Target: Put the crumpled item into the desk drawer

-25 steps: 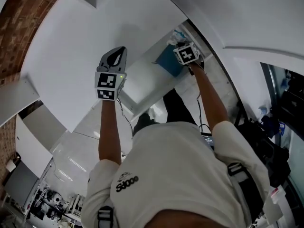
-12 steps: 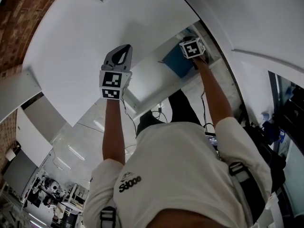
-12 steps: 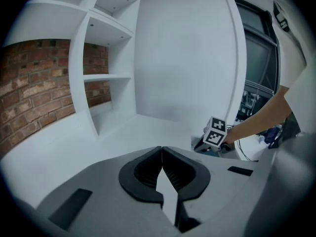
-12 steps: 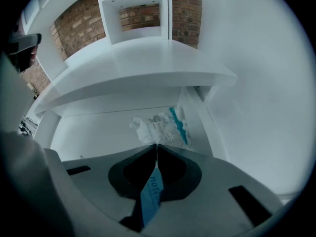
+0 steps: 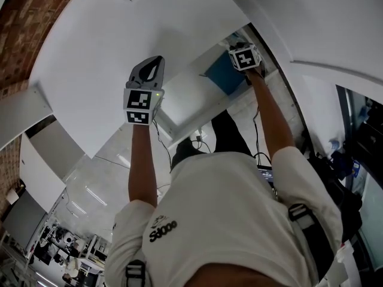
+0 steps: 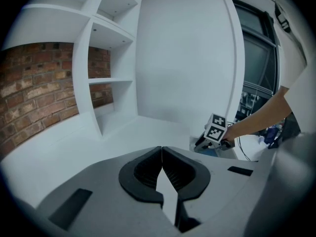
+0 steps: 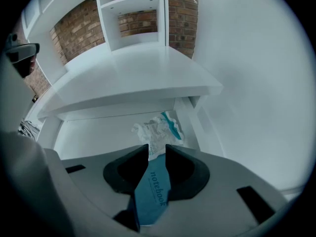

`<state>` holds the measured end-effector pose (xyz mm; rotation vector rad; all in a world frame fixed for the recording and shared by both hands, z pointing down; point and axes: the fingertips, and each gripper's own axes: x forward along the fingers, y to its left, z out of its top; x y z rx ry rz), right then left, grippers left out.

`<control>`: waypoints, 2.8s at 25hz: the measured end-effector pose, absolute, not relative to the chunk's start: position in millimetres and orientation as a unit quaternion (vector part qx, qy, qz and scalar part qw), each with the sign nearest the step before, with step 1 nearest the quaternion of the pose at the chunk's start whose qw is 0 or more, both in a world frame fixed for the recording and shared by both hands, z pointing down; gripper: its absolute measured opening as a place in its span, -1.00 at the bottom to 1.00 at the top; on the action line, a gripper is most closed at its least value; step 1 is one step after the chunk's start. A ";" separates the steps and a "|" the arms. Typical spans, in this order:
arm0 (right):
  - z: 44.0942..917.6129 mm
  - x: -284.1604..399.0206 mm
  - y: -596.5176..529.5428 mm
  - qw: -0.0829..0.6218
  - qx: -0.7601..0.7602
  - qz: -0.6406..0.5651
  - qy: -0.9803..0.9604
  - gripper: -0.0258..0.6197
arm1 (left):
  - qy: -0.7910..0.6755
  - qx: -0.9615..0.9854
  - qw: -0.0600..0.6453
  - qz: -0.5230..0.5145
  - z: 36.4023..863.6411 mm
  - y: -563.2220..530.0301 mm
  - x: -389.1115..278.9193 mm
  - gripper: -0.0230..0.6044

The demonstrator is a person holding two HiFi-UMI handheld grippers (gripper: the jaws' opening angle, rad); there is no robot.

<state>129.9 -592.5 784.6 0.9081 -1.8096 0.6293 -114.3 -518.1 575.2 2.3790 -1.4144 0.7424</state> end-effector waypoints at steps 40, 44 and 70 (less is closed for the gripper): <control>357.3 173.0 -291.2 0.231 0.607 -0.045 -0.759 -0.90 | -0.393 0.908 -0.069 0.128 357.5 -312.6 -87.7 -0.87; 336.9 165.4 -253.6 0.222 0.613 -0.063 -0.755 -0.90 | -0.384 0.912 -0.085 0.120 340.6 -287.4 -89.5 -0.87; 270.6 110.5 -167.1 0.186 0.597 -0.125 -0.770 -0.90 | -0.350 0.919 -0.153 0.096 287.3 -206.9 -89.6 -0.87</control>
